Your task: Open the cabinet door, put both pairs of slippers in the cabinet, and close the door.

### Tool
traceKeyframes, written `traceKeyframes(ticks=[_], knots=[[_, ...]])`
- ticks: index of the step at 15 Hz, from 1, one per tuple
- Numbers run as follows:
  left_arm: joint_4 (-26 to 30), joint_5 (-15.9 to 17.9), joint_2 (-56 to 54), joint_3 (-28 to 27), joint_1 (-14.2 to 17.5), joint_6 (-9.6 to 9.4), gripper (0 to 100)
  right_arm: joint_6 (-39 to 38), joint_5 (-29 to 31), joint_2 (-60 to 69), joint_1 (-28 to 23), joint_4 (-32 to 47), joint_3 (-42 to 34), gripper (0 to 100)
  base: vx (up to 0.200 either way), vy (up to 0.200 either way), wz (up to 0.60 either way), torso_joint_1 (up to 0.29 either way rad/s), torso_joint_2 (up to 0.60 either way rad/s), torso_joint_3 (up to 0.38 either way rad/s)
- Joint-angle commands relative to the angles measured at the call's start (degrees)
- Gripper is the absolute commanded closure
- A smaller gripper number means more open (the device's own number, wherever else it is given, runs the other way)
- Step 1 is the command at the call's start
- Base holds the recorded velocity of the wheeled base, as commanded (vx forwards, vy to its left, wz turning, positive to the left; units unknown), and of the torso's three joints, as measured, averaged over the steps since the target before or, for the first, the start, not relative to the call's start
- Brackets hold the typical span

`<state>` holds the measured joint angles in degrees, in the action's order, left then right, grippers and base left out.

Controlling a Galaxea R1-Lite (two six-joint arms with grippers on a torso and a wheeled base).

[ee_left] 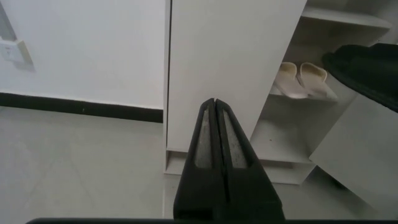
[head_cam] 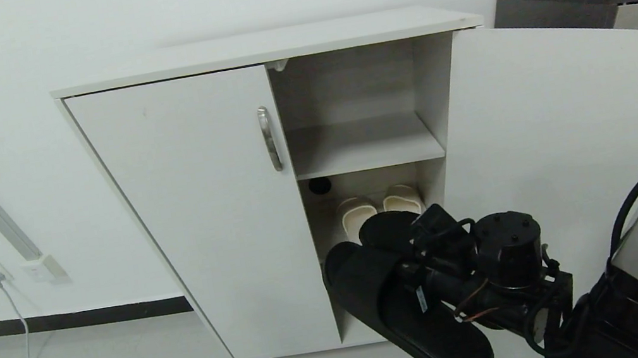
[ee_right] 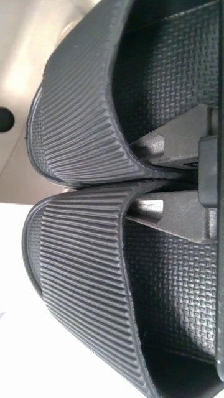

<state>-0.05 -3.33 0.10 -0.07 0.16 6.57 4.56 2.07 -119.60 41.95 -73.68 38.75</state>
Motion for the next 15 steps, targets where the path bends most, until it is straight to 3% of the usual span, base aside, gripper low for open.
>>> traceKeyframes(ticks=[1,5,6,8,10,14,15], knots=[[0.0,0.0,0.0,0.0,0.0,0.02,100,1.6,0.1,-1.3,0.9,-1.9,-1.6,100,0.0,0.0,0.0,0.002,0.18,0.183],[0.0,0.0,0.0,0.0,0.0,0.02,100,1.7,3.0,-3.3,0.9,0.4,2.4,100,0.0,0.0,0.0,-0.001,0.04,0.039],[0.0,-0.1,0.0,0.0,0.0,0.02,100,0.2,13.8,-2.7,2.0,9.3,8.6,100,0.0,0.0,0.0,0.0,0.0,0.0],[0.0,-0.1,0.0,0.0,0.0,0.02,100,-6.3,21.3,-1.9,4.5,20.0,17.6,100,0.0,0.0,0.0,0.0,0.0,0.0],[0.0,-0.1,0.0,0.0,0.0,0.02,100,-7.5,31.9,-0.6,5.6,30.4,24.1,100,0.0,0.0,0.0,0.0,0.0,0.0],[0.0,-0.1,0.0,0.0,0.0,0.02,100,-7.4,37.3,0.7,7.5,35.7,29.1,100,0.0,0.0,0.0,0.0,0.0,0.0],[0.0,-0.1,0.0,0.0,0.0,0.02,100,-7.8,38.4,0.9,8.3,39.9,33.2,100,0.0,0.0,0.0,0.0,0.0,0.0]])
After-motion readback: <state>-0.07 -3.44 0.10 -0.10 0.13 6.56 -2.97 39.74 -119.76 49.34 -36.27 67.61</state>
